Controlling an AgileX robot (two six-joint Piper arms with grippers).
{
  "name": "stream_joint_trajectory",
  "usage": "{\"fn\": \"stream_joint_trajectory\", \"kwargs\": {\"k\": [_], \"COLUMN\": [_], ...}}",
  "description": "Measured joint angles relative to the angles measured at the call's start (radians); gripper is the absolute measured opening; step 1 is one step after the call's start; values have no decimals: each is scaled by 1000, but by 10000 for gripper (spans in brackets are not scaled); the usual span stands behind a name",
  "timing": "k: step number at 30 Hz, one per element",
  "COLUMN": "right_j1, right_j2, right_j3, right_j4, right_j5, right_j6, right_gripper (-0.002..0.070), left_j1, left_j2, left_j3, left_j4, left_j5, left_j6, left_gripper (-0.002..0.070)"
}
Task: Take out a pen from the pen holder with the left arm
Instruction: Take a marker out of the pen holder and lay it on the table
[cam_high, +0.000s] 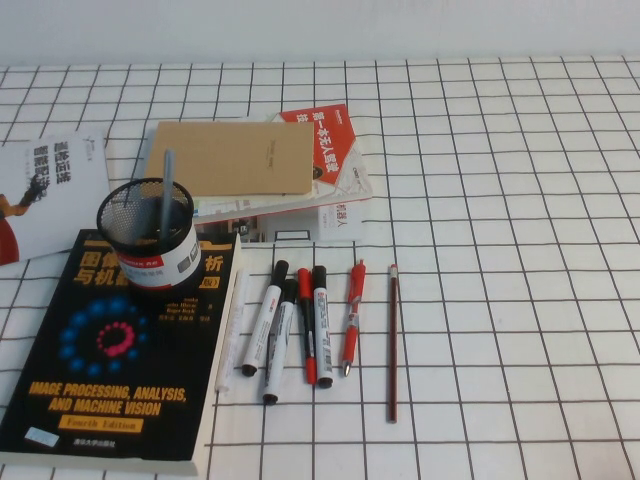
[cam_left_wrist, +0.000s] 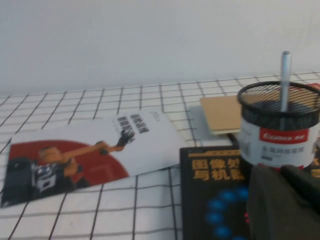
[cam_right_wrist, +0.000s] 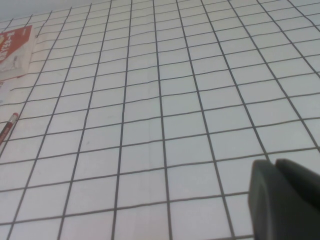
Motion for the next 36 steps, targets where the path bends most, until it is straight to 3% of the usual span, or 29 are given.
{"fn": "stream_joint_trajectory", "kwargs": {"k": [8, 14, 36], "right_j1": [0, 0, 0], "right_j2": [0, 0, 0], "right_j3": [0, 0, 0], "right_j4": [0, 0, 0], "right_j5": [0, 0, 0], "right_j6": [0, 0, 0], "right_gripper": [-17, -16, -16], "left_j1": [142, 144, 144], "left_j2": [-86, -88, -88], "left_j3": [66, 76, 76], "left_j4": [-159, -248, -244], "left_j5": [179, 260, 263], "left_j6": [160, 205, 211], "left_gripper": [1, 1, 1]}}
